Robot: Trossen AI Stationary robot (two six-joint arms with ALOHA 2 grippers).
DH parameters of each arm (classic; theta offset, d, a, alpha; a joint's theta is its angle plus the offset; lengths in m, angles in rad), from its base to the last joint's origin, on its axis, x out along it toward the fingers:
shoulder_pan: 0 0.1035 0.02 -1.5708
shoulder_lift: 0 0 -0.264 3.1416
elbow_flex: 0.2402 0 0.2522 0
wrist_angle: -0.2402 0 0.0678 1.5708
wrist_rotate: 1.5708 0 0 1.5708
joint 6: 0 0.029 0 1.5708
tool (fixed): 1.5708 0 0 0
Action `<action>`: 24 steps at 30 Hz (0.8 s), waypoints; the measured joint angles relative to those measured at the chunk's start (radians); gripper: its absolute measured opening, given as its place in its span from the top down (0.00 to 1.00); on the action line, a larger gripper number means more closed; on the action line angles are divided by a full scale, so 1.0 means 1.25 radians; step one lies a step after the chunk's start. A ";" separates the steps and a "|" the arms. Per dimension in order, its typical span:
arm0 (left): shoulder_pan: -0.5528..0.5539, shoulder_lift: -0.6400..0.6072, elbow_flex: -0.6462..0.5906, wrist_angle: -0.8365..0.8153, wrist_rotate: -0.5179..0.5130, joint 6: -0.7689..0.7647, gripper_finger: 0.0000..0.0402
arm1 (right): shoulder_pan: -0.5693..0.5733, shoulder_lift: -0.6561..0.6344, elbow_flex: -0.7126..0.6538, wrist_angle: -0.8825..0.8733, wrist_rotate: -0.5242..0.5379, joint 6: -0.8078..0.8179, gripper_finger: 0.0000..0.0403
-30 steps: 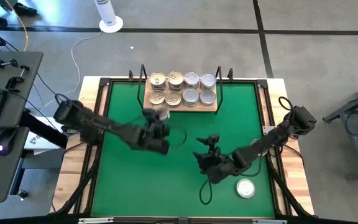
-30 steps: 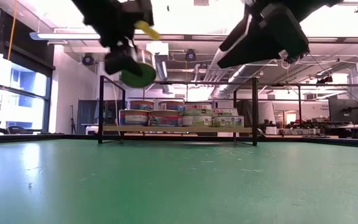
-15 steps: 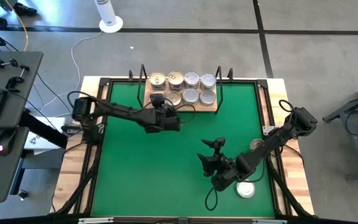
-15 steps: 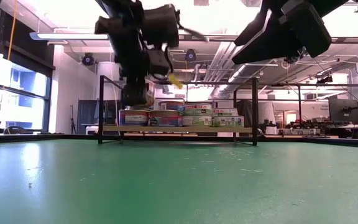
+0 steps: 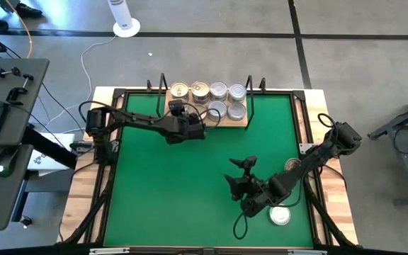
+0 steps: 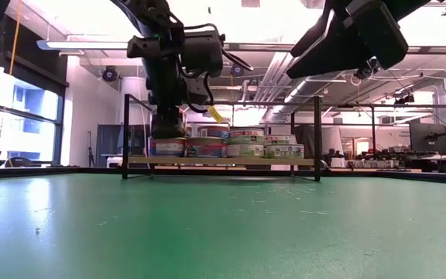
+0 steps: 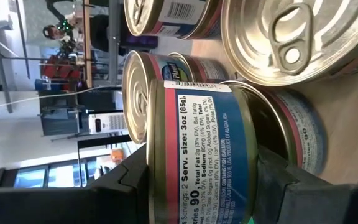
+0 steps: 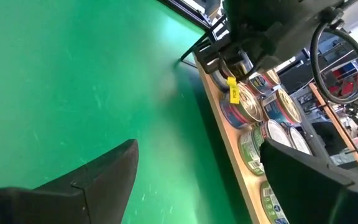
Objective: Stack canned seafood by type on shelf
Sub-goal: Stack the blue/pink tuna can on top of the other blue/pink tuna can on the shelf
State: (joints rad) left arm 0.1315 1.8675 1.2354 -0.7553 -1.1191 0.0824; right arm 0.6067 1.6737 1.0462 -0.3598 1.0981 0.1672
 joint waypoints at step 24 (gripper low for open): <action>0.001 -0.001 0.000 0.000 0.077 0.020 0.36 | 0.000 0.000 0.000 0.011 -0.005 -0.008 0.18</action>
State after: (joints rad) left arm 0.1333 1.8664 1.2350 -0.7555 -1.0227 0.1071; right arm 0.6067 1.6737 1.0462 -0.3466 1.0912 0.1570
